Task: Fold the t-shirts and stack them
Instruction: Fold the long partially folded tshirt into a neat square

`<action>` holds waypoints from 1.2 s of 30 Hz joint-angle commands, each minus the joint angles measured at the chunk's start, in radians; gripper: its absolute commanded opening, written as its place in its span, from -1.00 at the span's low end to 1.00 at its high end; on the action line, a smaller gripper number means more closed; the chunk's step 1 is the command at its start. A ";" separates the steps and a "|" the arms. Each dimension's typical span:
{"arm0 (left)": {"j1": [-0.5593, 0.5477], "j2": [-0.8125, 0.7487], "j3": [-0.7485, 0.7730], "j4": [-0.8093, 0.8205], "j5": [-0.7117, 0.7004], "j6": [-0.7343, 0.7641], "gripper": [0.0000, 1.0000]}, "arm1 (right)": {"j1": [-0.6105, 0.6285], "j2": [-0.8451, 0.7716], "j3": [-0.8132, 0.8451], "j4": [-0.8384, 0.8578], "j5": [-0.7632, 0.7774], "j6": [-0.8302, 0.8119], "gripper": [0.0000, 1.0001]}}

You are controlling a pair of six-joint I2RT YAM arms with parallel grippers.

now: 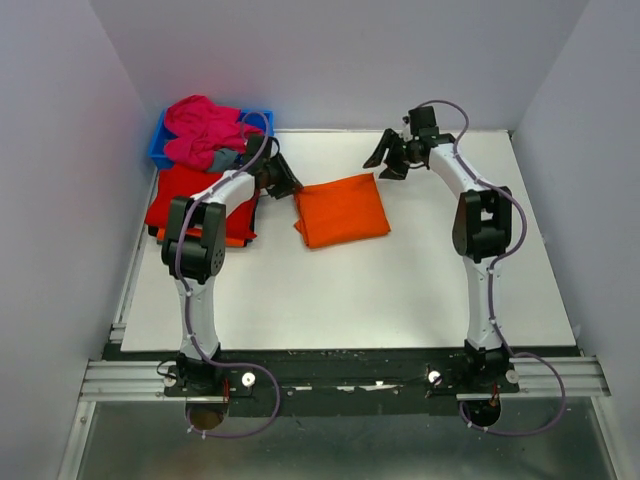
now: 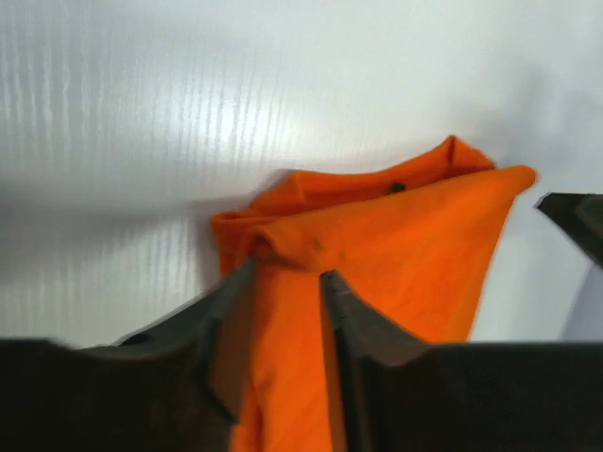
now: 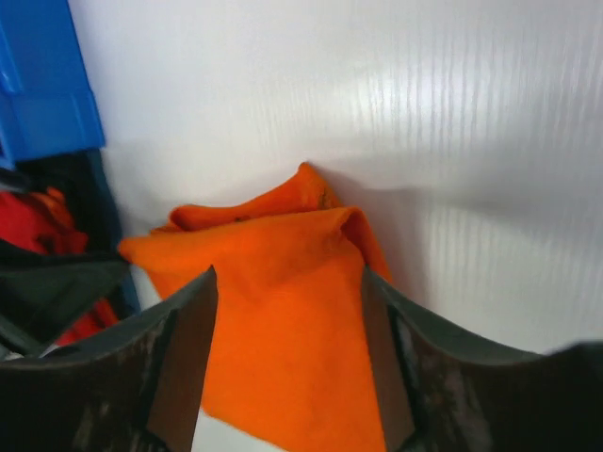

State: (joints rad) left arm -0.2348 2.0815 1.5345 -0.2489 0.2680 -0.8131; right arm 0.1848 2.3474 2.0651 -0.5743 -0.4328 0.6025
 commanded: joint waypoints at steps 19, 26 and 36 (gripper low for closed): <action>0.003 -0.035 -0.168 0.198 -0.003 0.057 0.09 | -0.002 0.068 -0.002 -0.001 0.051 -0.110 0.11; 0.002 0.060 -0.083 0.172 -0.012 0.063 0.06 | 0.013 0.151 0.078 -0.044 0.065 -0.083 0.09; 0.005 0.186 0.050 0.171 0.008 0.065 -0.23 | 0.039 0.158 0.050 -0.030 0.040 -0.047 -0.48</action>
State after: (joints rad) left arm -0.2295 2.1921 1.5192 -0.0704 0.2718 -0.7662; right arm 0.2089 2.4916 2.1292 -0.5835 -0.3771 0.5323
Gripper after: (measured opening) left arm 0.452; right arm 0.347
